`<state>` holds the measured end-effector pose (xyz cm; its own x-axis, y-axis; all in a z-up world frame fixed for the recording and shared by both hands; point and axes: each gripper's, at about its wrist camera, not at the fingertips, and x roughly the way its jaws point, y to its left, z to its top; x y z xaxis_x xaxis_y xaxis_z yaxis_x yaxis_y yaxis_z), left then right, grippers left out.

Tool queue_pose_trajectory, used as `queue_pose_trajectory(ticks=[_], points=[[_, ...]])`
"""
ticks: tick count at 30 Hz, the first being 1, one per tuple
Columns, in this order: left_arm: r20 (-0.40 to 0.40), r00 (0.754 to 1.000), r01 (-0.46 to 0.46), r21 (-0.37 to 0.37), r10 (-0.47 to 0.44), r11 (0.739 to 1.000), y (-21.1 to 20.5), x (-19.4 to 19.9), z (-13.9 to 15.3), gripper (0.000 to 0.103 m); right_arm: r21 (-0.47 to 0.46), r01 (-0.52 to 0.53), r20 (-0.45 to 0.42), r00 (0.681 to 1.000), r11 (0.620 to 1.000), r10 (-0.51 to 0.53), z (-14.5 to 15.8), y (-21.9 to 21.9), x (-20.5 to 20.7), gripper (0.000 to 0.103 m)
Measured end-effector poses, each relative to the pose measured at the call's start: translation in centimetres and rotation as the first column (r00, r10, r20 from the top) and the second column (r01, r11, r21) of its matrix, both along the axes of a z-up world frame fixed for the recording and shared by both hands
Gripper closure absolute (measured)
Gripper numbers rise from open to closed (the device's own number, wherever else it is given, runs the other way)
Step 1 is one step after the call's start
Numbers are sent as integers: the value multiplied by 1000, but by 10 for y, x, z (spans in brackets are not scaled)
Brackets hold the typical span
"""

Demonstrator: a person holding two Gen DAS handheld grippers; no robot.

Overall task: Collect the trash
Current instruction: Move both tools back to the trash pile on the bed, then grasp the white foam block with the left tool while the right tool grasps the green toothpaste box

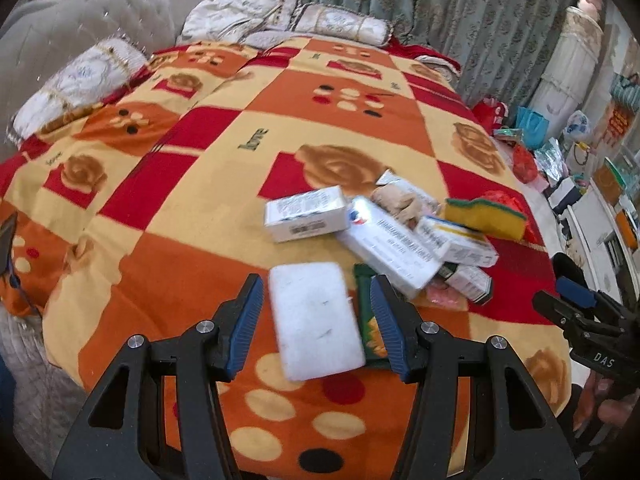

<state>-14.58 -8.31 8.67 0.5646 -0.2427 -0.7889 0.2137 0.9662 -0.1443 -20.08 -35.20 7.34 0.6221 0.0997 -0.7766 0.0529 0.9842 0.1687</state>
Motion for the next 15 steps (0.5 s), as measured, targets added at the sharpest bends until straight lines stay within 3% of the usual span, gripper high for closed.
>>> queue_pose_trajectory(ticks=[5,10,15], points=[[-47,999,-21,-19,20,1000,9,3,-13,49,17,-68,-21,997,998,68,-22,10,16,25],[-63,998,-27,-22,26,999,12,5,-18,49,-45,-117,-41,992,992,116,-42,19,40,26],[-68,997,-28,-22,27,999,12,6,-19,49,-63,-185,-46,982,981,182,-51,30,56,50]])
